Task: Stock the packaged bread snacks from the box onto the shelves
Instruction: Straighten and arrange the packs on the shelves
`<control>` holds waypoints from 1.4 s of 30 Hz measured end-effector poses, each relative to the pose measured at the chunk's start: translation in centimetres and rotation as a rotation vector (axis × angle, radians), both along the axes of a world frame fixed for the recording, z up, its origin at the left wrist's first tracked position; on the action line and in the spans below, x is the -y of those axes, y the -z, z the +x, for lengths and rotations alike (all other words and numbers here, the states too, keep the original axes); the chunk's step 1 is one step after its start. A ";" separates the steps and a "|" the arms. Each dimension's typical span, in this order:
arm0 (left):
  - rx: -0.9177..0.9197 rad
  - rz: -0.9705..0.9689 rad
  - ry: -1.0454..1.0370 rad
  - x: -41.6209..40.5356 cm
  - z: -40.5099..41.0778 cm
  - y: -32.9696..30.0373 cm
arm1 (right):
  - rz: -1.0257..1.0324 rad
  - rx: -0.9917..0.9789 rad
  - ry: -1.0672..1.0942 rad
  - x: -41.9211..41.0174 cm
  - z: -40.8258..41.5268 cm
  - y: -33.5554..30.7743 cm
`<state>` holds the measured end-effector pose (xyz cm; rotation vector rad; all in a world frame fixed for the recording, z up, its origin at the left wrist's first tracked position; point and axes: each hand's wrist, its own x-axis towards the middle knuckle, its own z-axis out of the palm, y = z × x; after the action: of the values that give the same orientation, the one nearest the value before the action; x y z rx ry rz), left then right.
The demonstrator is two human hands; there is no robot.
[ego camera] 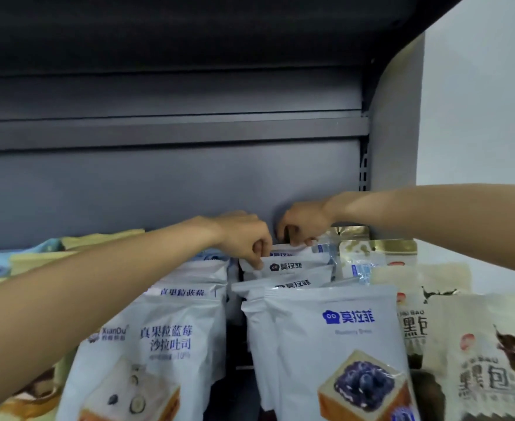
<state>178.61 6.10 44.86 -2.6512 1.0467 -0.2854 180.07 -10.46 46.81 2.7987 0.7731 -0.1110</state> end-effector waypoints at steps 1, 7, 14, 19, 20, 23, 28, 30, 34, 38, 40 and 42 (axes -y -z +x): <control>0.057 0.010 0.022 0.2 0.1 0.0 | -0.005 0.006 0.002 -0.1 0.1 0.2; 0.093 -0.039 -0.025 -0.3 0.2 0.6 | 0.094 0.165 0.068 -1.4 0.0 1.2; -0.252 -0.244 -0.077 -0.2 -0.2 0.4 | -0.081 0.198 0.105 -2.5 -0.1 1.7; -0.258 -0.122 -0.095 -0.2 -0.1 0.9 | -0.154 0.322 0.083 -2.1 -0.4 1.2; -0.242 -0.111 -0.083 -0.2 0.1 1.0 | -0.187 0.373 0.085 -1.9 -0.3 1.0; -0.187 -0.067 -0.075 0.2 0.2 1.4 | -0.220 0.258 0.183 -1.1 0.1 1.1; -0.051 0.024 -0.093 0.1 0.4 1.6 | -0.094 0.153 0.208 -0.6 0.0 1.1; 0.005 0.038 -0.083 0.1 0.3 1.6 | -0.072 0.123 0.190 -0.2 -0.2 0.9; 0.111 0.042 -0.067 0.0 -0.3 1.7 | 0.179 0.136 0.162 0.4 -0.6 0.9; 0.285 0.020 -0.048 -0.2 -1.0 1.7 | 0.324 0.206 0.079 0.9 -1.3 0.9; 0.334 -0.026 -0.052 -0.3 -1.4 1.8 | 0.332 0.292 0.054 1.2 -1.5 1.3; 0.353 -0.058 -0.059 -0.4 -1.5 2.1 | 0.365 0.359 0.032 1.4 -1.5 1.9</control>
<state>177.08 6.53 42.73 -2.5462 0.8552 -0.7492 178.54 -11.86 44.96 3.0323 0.7164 0.5666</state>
